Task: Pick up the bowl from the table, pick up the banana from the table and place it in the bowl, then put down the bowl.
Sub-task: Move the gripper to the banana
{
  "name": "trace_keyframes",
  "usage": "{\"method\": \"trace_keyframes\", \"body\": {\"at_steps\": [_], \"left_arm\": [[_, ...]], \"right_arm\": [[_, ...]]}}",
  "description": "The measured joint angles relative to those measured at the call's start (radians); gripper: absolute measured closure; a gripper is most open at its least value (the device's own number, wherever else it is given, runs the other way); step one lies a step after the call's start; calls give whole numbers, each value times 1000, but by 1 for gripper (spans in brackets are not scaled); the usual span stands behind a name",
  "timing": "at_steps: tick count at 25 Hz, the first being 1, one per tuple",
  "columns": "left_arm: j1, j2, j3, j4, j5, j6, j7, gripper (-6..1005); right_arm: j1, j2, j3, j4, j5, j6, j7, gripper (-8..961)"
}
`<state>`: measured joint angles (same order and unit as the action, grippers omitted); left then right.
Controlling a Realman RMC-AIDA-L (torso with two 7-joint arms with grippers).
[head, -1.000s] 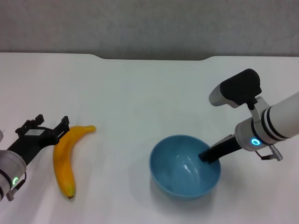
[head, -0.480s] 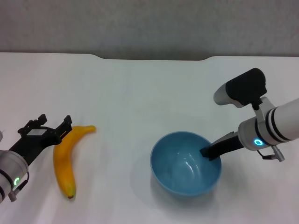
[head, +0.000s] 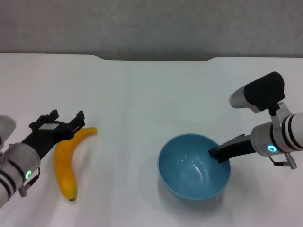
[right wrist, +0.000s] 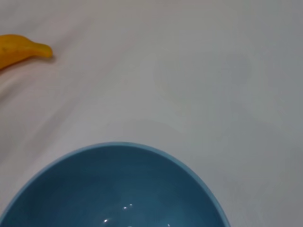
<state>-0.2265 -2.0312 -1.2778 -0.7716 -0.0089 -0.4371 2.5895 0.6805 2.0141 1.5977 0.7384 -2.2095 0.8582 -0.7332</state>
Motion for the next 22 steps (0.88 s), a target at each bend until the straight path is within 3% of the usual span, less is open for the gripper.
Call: {"method": "trace_keyframes", "body": {"at_steps": [3,8,11,18,22], "left_arm": [[40,2,4,-174,33,203,2,206],[47,3,26,-354,43,496,5,207],[40,2,29,-401,41,610,7,207],[29,2,27,-416,31,680,7,205],[10,2,27,-469,28,834,16,204]], "right_arm": [[-8,0,1,8,0,-1,-1,918],[-59,0,3,97,1,2,1,919],[-90,0,4,160,2,10,9,920],[-107,-3,9,199,1,28,17,919],[-119,-5,18,223,-7,34,32,919]]}}
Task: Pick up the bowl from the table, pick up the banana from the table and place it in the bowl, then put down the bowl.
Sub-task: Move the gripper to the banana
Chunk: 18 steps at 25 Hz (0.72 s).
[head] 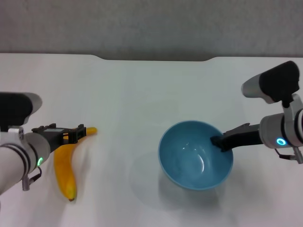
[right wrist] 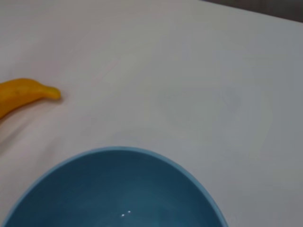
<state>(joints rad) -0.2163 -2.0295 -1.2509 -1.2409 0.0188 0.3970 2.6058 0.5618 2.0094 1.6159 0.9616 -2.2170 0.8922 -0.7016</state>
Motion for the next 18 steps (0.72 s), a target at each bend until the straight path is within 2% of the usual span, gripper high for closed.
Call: {"method": "trace_keyframes", "body": {"at_steps": [2,10,18], "left_arm": [[-5,-2,2,-44,0,76,18,204],[-38,-4,4,-60,-14,219,23,202],[-82,-9,5,47,-13,211,-5,200]], "right_arm": [[-10,0,7,12,-1,2,1,919],[-41,0,19,52,-13,2,6,919],[-64,0,21,121,-14,6,21,920]]}}
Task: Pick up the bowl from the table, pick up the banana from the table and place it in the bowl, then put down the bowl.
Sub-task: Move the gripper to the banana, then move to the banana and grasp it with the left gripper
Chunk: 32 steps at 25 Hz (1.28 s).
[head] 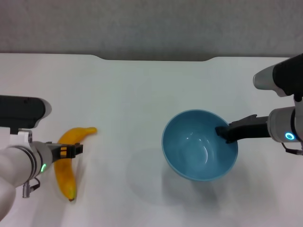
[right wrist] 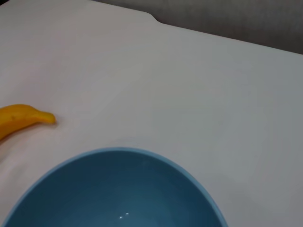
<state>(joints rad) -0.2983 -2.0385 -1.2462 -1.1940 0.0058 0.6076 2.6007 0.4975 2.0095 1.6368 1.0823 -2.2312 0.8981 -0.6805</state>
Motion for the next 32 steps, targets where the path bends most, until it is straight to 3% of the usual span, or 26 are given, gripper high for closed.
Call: {"method": "trace_keyframes", "body": {"at_steps": [17,28,32], "left_arm": [[-55,-2,1,195,11,-106,-37,199],[-61,-3,12,201,22,-106,-36,208],[-61,-2,14,194,23,-108,-37,378]], "right_arm": [[-19,0,6,46,0,13,6,919],[-31,0,10,62,1,12,7,920],[-31,0,10,61,1,12,8,920]]}}
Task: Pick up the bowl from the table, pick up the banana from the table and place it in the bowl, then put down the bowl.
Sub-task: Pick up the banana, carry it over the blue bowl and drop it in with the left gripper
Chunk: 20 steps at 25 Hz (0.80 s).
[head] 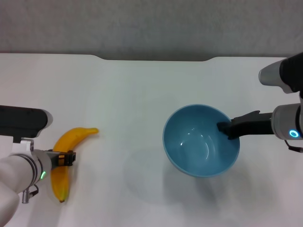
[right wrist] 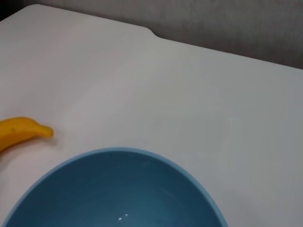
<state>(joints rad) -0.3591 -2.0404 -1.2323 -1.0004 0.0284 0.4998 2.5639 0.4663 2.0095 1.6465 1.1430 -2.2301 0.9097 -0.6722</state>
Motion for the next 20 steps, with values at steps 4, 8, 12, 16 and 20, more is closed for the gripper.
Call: {"method": "trace_keyframes", "body": {"at_steps": [4,8,12,16,20], "left_arm": [[0,0,1,0,1,-4,0,476],[4,1,1,-5,-5,-15,-1,500],[14,6,-5,-72,-9,-10,3,500],[72,10,-30,-261,-1,-12,11,499],[93,11,-38,-360,-4,3,20,499]], "right_arm": [[0,0,0,-3,0,0,0,920],[0,0,-1,-6,0,-1,1,919],[-12,0,-1,-11,0,-8,2,919],[-15,0,16,-32,0,-15,-1,919],[2,0,22,-79,7,-33,-1,919]]}}
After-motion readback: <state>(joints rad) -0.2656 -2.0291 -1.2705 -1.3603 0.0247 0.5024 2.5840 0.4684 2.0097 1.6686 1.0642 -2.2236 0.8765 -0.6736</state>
